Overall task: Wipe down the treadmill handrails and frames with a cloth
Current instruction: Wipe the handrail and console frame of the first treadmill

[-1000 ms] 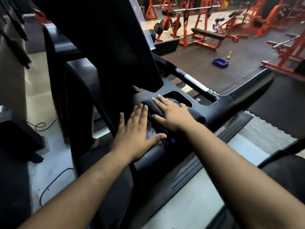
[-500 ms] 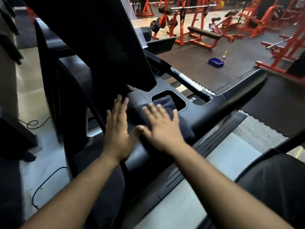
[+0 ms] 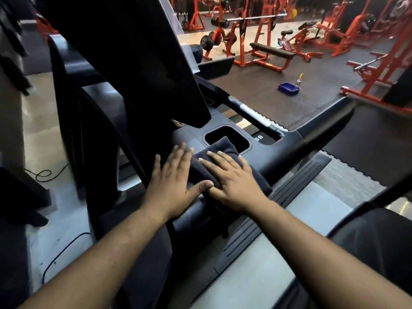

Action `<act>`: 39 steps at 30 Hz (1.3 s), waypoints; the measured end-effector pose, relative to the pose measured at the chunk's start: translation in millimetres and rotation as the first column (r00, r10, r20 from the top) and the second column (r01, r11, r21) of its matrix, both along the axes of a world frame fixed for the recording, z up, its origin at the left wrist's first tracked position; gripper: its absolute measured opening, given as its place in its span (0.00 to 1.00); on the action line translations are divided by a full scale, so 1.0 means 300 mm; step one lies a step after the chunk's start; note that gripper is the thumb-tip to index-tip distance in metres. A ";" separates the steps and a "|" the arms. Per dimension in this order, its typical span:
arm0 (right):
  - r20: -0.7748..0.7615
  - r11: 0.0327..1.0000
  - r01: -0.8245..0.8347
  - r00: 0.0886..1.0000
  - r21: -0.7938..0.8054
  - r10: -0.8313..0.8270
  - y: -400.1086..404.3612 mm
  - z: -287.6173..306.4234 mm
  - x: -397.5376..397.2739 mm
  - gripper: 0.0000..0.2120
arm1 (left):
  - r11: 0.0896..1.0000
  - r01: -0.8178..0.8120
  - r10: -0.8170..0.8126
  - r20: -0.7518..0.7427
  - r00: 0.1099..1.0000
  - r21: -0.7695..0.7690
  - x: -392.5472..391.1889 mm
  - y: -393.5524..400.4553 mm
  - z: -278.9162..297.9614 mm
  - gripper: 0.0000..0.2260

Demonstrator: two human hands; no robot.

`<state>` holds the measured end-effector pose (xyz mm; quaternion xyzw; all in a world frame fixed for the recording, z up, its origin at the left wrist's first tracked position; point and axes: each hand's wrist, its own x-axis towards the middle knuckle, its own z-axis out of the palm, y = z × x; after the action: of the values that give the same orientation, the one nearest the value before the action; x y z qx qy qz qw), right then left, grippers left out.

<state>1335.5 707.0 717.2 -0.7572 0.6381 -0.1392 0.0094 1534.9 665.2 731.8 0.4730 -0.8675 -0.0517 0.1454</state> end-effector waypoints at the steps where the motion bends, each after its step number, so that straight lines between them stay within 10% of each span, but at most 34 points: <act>1: -0.010 0.999 0.035 0.999 -0.001 -0.035 -0.026 0.007 -0.051 0.37 | 1.000 -0.007 0.005 0.073 0.997 0.029 -0.007 -0.004 0.012 0.57; 9: -0.089 0.981 0.140 0.988 0.137 -0.129 -0.256 0.123 -0.069 0.21 | 0.991 -0.052 0.027 0.206 0.978 0.121 -0.089 -0.061 0.038 0.58; 14: -0.116 0.973 -0.227 0.967 0.027 0.229 -0.223 0.042 -0.362 0.30 | 0.992 -0.049 0.019 0.242 0.970 0.119 -0.095 -0.066 0.025 0.58; 19: -0.238 0.990 -0.043 0.969 0.131 0.073 -0.264 0.083 -0.319 0.35 | 0.984 -0.072 0.021 0.300 0.954 0.160 -0.115 -0.072 0.031 0.55; 23: -0.005 0.994 0.111 0.994 0.001 -0.111 -0.107 0.001 -0.140 0.36 | 0.982 -0.084 0.024 0.326 0.945 0.172 -0.128 -0.080 0.057 0.61; 32: -0.142 0.984 -0.059 0.986 0.168 0.084 -0.371 0.088 -0.367 0.32 | 0.978 -0.093 0.027 0.332 0.943 0.187 -0.176 -0.160 0.070 0.64; 39: 0.326 0.926 0.164 0.944 -0.339 -0.047 -0.188 0.003 -0.330 0.25 | 0.976 -0.108 0.050 0.288 0.956 0.188 -0.165 -0.161 0.061 0.62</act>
<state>1236.4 650.6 718.0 -0.6784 0.6321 -0.3726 -0.0369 1485.3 616.9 750.2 0.5224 -0.8498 -0.0657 -0.0263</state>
